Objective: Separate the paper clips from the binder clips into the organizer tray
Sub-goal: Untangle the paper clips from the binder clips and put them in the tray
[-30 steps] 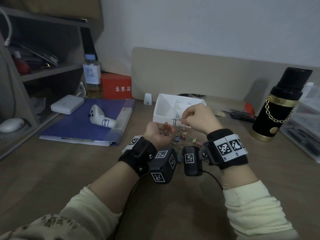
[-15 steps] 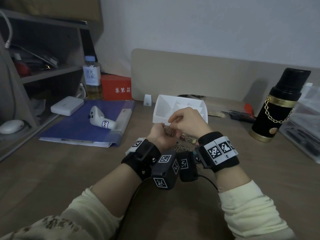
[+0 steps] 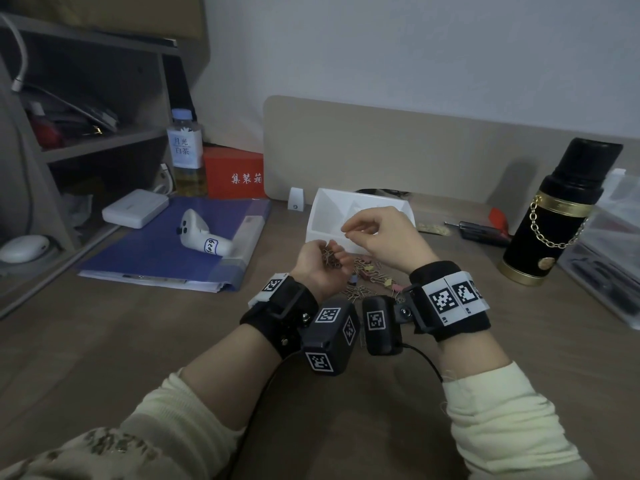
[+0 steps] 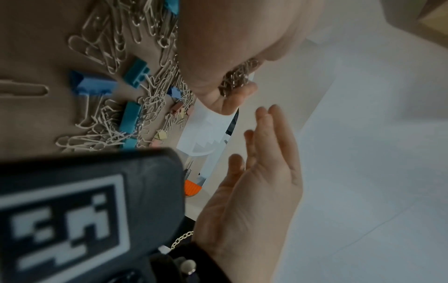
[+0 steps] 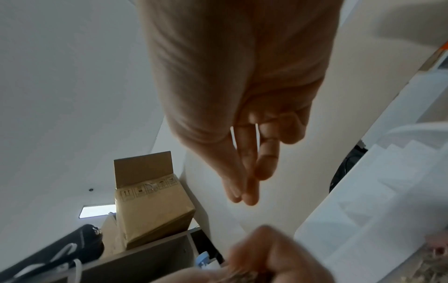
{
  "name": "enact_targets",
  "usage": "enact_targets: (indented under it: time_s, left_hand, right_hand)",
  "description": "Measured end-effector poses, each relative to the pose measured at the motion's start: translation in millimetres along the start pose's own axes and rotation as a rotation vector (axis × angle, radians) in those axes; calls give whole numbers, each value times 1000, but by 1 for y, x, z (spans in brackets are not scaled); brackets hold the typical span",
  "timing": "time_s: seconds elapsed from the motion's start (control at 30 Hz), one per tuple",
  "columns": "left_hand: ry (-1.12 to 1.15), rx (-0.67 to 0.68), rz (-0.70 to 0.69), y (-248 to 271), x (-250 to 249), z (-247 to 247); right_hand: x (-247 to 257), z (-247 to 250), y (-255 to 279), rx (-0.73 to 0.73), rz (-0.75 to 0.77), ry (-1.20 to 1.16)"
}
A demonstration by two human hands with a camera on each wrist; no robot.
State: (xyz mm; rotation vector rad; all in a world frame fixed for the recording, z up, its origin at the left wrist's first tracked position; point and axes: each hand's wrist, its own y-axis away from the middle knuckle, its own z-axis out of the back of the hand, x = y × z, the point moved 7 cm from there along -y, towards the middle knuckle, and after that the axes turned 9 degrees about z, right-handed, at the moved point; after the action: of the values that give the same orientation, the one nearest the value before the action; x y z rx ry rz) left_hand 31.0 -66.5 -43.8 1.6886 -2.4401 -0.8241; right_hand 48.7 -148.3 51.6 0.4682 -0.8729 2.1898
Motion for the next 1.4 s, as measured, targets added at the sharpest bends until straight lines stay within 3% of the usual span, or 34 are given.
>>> enact_targets:
  time_s: [0.07,0.23,0.47,1.1,1.27,1.4]
  left_hand:
    - [-23,-4,-28,1,-3,0]
    - [-11,6,-6,2,-1,3]
    - [56,12,-9,2,-2,2]
    - [-50,-64,-5,-7,0,11]
    - [-55,-87,12,-2,3,10]
    - [-38,-87,38,1,7,8]
  right_hand:
    - [-12,1,3,71,-83,103]
    - [-49,-20,25,493,-368,372]
    - [-66,-25,34,550,-453,318]
    - [-71,-32,22,388,-367,425]
    - [-60,-14,13,180,-362,342]
    - [-34,-5,5,37,-223,149]
